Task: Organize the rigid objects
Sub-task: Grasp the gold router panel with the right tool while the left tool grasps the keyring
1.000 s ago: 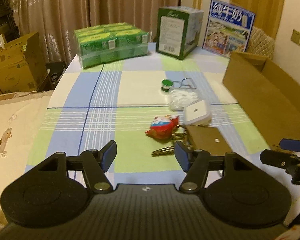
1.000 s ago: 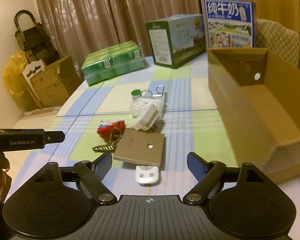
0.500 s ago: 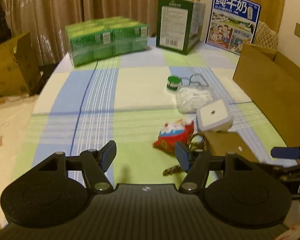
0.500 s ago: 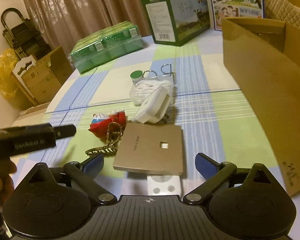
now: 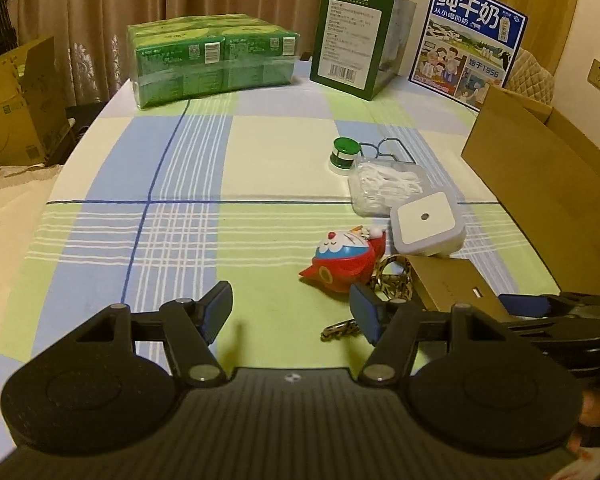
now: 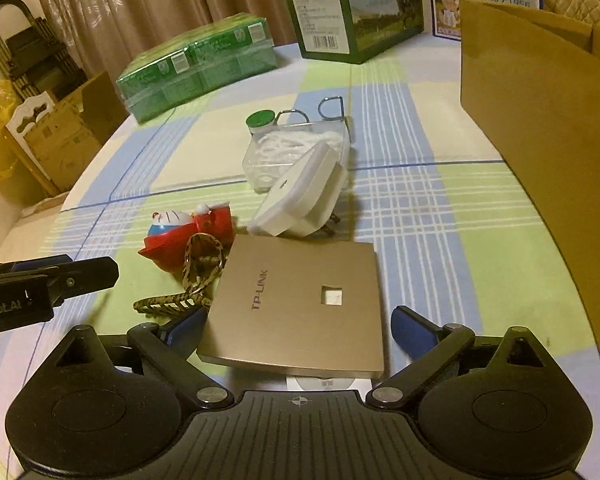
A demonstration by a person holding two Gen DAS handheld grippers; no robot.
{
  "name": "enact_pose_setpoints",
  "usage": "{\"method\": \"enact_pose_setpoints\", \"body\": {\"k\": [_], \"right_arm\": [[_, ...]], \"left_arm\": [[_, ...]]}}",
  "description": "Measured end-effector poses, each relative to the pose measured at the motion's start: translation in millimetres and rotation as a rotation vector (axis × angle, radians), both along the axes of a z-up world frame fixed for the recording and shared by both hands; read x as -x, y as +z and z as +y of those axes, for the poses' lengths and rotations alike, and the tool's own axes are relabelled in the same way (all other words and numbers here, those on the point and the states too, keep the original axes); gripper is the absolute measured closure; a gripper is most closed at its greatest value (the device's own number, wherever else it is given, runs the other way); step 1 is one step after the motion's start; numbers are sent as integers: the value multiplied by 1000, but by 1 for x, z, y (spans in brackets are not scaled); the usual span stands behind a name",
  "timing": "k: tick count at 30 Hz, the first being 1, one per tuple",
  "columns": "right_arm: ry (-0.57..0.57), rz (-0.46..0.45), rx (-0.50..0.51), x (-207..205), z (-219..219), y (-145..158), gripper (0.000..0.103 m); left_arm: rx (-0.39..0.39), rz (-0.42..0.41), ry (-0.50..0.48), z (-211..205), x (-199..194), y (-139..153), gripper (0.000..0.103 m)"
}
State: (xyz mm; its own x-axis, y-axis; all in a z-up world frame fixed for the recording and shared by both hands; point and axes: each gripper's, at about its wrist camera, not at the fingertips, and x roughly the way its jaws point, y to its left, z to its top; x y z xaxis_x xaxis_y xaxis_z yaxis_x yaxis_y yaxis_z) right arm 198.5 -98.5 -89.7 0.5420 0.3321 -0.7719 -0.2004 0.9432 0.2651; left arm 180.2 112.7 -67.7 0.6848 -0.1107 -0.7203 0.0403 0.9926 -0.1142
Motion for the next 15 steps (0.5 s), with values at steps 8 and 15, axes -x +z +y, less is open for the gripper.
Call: {"method": "enact_pose_setpoints", "body": {"k": [8,15], "right_arm": [[12,-50,21,7,-2,11,17],[31,-120,100,26,-28,26,17]], "left_arm": [[12,-5,-20,-3,1,0,43],[34,-17,-106,-19,2,-2,43]]}}
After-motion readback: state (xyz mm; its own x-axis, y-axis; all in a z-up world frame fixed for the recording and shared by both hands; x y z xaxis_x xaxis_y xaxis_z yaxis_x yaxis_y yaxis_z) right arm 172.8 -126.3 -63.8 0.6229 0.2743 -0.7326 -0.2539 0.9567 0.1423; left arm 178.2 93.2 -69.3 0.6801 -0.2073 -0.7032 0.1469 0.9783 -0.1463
